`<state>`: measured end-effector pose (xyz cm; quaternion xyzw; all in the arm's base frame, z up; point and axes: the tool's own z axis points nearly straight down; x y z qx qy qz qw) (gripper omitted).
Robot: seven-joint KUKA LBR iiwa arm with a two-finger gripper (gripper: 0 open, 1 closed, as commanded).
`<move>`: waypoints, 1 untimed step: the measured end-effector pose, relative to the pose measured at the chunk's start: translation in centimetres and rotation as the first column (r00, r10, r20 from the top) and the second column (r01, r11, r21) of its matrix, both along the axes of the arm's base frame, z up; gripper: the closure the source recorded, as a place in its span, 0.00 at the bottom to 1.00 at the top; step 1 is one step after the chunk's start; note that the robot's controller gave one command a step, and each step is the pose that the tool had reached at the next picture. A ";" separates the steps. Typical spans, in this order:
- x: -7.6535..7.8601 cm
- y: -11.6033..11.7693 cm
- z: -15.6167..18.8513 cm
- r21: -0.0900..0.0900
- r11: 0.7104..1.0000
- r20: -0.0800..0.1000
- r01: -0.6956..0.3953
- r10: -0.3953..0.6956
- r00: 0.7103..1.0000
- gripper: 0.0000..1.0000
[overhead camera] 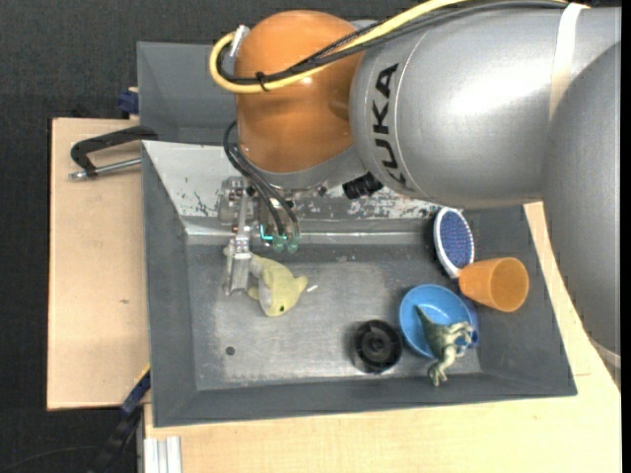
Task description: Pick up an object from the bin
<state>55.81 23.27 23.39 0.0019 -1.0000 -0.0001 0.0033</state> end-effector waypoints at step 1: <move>1.5 -6.2 -2.7 -0.002 0.979 0.006 0.202 -0.202 0.979 0.00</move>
Offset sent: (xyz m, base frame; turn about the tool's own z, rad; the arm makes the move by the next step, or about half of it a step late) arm 0.0146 -0.0604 -0.0271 0.2021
